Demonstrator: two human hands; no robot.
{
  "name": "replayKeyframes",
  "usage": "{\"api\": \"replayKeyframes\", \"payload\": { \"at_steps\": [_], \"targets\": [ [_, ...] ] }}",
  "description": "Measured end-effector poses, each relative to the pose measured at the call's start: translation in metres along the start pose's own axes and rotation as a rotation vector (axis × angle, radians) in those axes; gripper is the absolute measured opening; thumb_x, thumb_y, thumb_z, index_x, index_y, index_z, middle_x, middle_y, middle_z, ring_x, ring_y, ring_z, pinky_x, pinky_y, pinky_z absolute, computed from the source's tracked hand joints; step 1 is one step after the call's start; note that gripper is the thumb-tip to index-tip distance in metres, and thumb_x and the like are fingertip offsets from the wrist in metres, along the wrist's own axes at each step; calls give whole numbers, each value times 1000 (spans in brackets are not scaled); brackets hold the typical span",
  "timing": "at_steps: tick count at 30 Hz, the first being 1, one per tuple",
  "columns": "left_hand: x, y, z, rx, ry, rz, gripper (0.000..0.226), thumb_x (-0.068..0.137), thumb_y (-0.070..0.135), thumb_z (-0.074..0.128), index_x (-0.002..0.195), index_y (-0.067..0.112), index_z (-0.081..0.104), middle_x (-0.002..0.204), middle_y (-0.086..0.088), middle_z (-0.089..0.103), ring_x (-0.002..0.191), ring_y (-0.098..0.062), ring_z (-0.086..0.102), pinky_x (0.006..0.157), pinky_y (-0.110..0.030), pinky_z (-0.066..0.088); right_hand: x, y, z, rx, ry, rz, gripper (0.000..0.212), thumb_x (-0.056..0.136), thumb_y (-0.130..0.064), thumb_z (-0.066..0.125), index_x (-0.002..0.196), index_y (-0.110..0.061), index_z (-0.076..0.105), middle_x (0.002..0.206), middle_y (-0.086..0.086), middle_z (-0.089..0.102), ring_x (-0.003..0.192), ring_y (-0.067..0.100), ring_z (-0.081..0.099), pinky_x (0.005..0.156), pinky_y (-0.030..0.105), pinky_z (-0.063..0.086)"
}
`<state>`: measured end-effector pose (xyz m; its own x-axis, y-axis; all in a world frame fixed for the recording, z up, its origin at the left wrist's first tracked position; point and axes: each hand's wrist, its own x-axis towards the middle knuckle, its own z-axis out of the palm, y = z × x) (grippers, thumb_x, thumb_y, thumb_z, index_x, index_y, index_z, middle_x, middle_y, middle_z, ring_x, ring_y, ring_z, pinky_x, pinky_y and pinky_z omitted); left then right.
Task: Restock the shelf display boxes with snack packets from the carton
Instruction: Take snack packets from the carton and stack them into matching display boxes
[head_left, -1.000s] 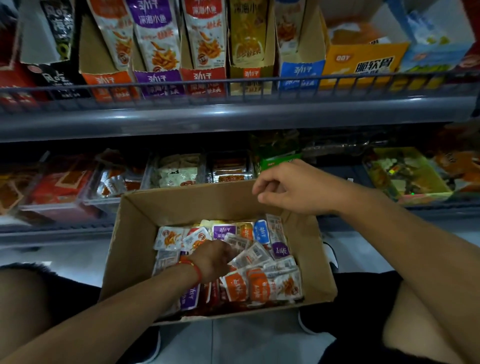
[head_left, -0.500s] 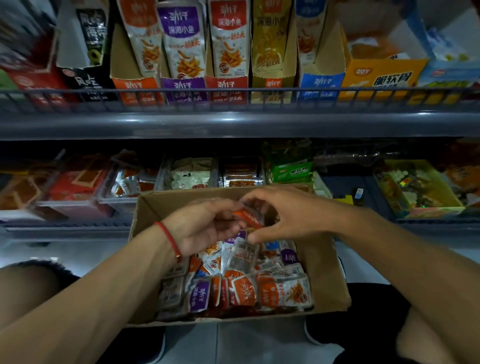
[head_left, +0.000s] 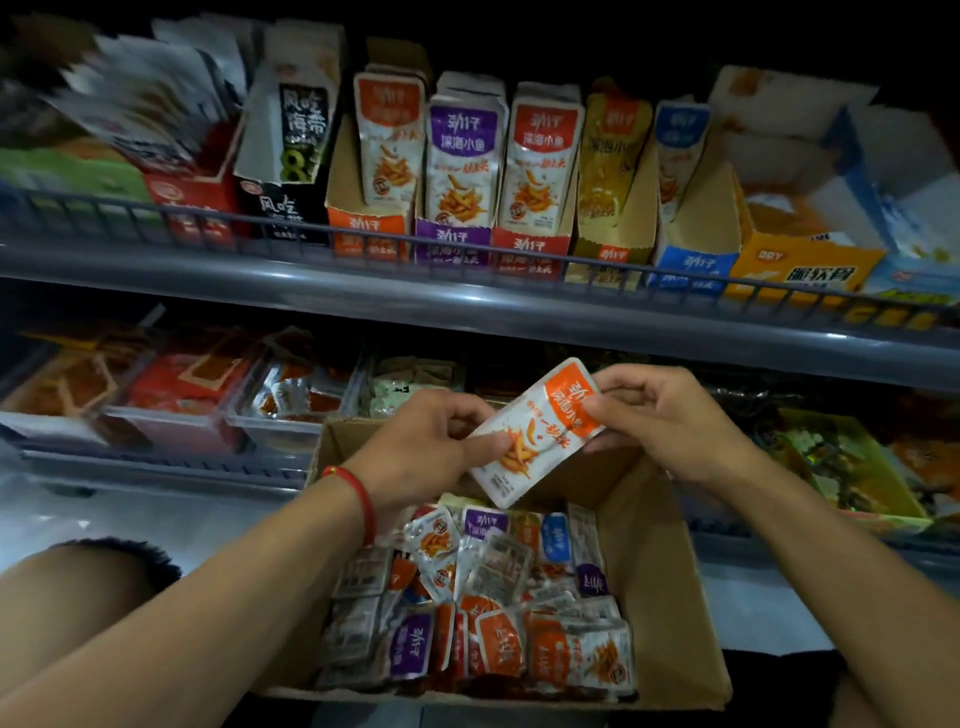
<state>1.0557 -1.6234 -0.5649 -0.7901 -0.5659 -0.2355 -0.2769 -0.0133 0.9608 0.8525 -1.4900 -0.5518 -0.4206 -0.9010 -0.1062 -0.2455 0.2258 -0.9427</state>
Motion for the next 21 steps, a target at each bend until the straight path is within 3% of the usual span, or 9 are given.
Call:
{"api": "replayKeyframes", "payload": {
  "at_steps": [4, 7, 9, 11, 14, 17, 19, 21],
  "targets": [
    [2, 21, -20, -53, -2, 109, 12, 88, 14, 73, 98, 9, 76, 91, -5, 79, 87, -19, 76, 74, -28, 61, 3, -22, 1, 74, 125, -13, 17, 94, -13, 67, 108, -10, 74, 97, 8, 79, 95, 22, 76, 81, 32, 63],
    [5, 36, -38, -134, 112, 199, 15, 84, 14, 77, 97, 7, 77, 85, -6, 79, 80, -19, 77, 63, -24, 58, 18, -51, 1, 51, 183, -68, 16, 93, -13, 68, 108, -11, 74, 95, 8, 79, 92, 20, 76, 70, 24, 61],
    [7, 43, -49, -186, 232, 291, 15, 83, 15, 78, 95, 7, 76, 82, -7, 78, 75, -22, 76, 58, -31, 58, 32, -78, 4, 31, 214, -142, 16, 90, -13, 69, 105, -11, 74, 92, 7, 79, 88, 17, 75, 68, 22, 61],
    [10, 49, -62, -234, 374, 397, 17, 80, 20, 80, 90, 8, 73, 77, -7, 78, 68, -23, 75, 55, -33, 58, 49, -109, 7, -39, 250, -243, 18, 88, -11, 72, 106, -8, 74, 89, 7, 78, 83, 13, 73, 68, 22, 61],
    [13, 59, -81, -319, 531, 517, 29, 75, 29, 80, 88, 6, 68, 71, -8, 76, 54, -17, 70, 48, -24, 51, 73, -161, 16, -248, 254, -417, 17, 89, -9, 73, 105, -10, 73, 90, 4, 75, 72, 5, 69, 65, 18, 58],
    [20, 64, -101, -375, 608, 557, 28, 83, 24, 79, 97, 5, 64, 75, -8, 77, 63, -18, 72, 61, -31, 60, 103, -203, 22, -421, 262, -517, 12, 91, -18, 74, 102, -22, 73, 90, -6, 74, 71, -1, 68, 65, 18, 57],
    [29, 60, -114, -184, 713, 577, 18, 89, 22, 75, 100, 12, 64, 79, -1, 76, 74, -10, 73, 71, -26, 60, 125, -226, 24, -576, 330, -591, 14, 94, -28, 72, 108, -28, 73, 91, -10, 73, 73, -3, 67, 71, 25, 58],
    [36, 54, -120, 206, 808, 606, 16, 89, 15, 74, 102, 18, 65, 90, 8, 72, 85, -2, 67, 79, -16, 54, 145, -244, 29, -716, 400, -664, 20, 95, -35, 69, 112, -27, 75, 97, -10, 73, 84, -2, 67, 83, 29, 57]
  ]
}}
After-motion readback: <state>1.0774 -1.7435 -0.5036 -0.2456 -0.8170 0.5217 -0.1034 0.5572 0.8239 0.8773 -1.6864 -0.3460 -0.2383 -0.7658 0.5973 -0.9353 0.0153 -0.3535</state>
